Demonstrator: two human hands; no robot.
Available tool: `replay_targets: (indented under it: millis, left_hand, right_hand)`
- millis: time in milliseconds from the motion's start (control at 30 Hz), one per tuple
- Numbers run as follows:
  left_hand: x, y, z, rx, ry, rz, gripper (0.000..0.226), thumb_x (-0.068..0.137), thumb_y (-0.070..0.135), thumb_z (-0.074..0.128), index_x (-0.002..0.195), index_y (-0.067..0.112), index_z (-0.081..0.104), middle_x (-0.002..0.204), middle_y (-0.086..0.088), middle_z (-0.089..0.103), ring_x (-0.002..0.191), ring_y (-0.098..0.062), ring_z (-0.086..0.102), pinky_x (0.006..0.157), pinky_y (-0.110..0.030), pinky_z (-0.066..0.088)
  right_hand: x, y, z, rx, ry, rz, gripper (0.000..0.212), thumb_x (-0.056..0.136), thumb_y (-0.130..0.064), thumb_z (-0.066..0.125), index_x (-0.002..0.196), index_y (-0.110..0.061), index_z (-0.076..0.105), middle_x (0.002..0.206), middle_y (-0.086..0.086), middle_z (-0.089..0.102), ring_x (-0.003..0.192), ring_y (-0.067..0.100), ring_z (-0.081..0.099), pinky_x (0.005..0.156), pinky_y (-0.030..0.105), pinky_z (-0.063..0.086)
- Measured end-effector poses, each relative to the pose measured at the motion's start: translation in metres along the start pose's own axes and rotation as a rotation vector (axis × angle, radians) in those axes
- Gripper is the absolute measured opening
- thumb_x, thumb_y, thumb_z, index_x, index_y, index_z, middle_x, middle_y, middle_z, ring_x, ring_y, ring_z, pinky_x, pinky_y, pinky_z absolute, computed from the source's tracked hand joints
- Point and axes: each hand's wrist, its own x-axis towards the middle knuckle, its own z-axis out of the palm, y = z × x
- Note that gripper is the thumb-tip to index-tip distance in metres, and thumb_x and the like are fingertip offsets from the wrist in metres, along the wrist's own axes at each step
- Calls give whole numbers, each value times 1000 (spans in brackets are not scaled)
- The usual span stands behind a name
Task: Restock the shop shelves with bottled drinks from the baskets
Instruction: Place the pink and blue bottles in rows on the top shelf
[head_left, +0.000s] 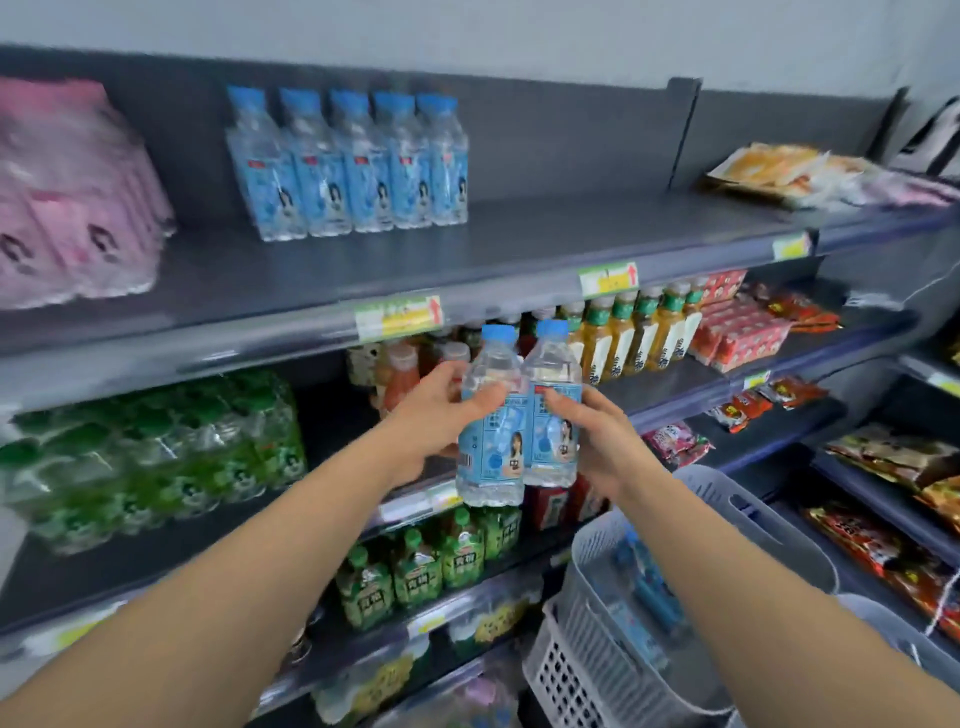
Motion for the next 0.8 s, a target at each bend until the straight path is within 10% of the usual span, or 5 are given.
replay_targets:
  millis: [100,333,467,667,800]
  left_hand:
    - [-19,25,-26,12,5,76,30,86,31,67,111,24,54,105,4,69,79,-9,71,52,-27,54]
    - [-46,86,-59,86,90,210,72,53,49,76,116,21,56,107,1,69,96,-18,67,72,-40,56]
    - [-44,112,-64,72,178,265,73,54,47,79,119,23,57,112,-1,64,96,-21,67,72,-43,60]
    - [-28,139,-71,-25,330,297,78,57,37,79,129,20,56,120,-12,57,100,-30,66,77,-47,58]
    - [-6,147,-82,-67,401,295,66,75,22,76,135,16,50,123,-15,56,100,-26,65,70,-42,59]
  right_hand:
    - [-2,-21,29,-9,-48,-63,68,62,-27,81,121,-4,58,116,17,68,104,35,66,89,55,52]
    - [6,-76,63,-95,-113,-220,47,66,-31,77,108,-12,68,105,8,73,92,23,70,77,38,57]
    - [15,-110,71,-148,-144,-284,48,66,-32,77,107,-10,67,102,5,74,84,19,72,60,26,56]
    - [45,-150,76,-183,-100,-385,45,71,-21,81,110,-8,62,105,8,71,92,21,70,73,35,58]
    - [72,-167,80,-228,-62,-437,44,71,-20,83,107,-11,60,100,2,70,76,4,69,53,13,49]
